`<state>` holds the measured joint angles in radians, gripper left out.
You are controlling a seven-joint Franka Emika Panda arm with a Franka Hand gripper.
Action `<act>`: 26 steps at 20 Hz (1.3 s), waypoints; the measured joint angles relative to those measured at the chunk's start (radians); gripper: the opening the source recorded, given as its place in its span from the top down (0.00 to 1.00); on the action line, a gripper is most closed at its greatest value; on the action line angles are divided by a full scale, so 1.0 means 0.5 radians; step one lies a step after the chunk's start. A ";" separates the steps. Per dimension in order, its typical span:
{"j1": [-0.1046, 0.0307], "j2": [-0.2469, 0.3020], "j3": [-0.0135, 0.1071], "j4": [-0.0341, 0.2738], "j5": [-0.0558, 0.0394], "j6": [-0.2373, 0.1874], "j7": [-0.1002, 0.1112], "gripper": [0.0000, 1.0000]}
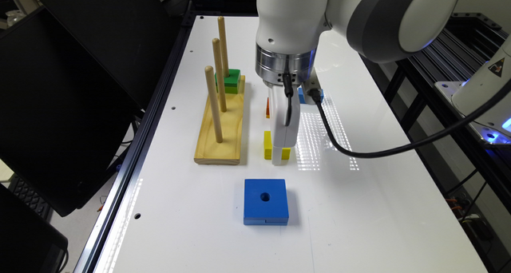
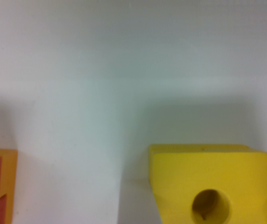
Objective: Pick up yellow block.
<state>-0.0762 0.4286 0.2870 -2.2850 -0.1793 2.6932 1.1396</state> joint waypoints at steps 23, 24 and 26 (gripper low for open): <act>-0.049 -0.322 0.099 -0.034 0.085 -0.253 -0.012 1.00; -0.051 -0.330 0.100 -0.045 0.086 -0.252 -0.011 1.00; -0.054 -0.324 0.100 -0.055 0.086 -0.243 -0.012 1.00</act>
<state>-0.1035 0.2667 0.3371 -2.3123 -0.1364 2.5719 1.1339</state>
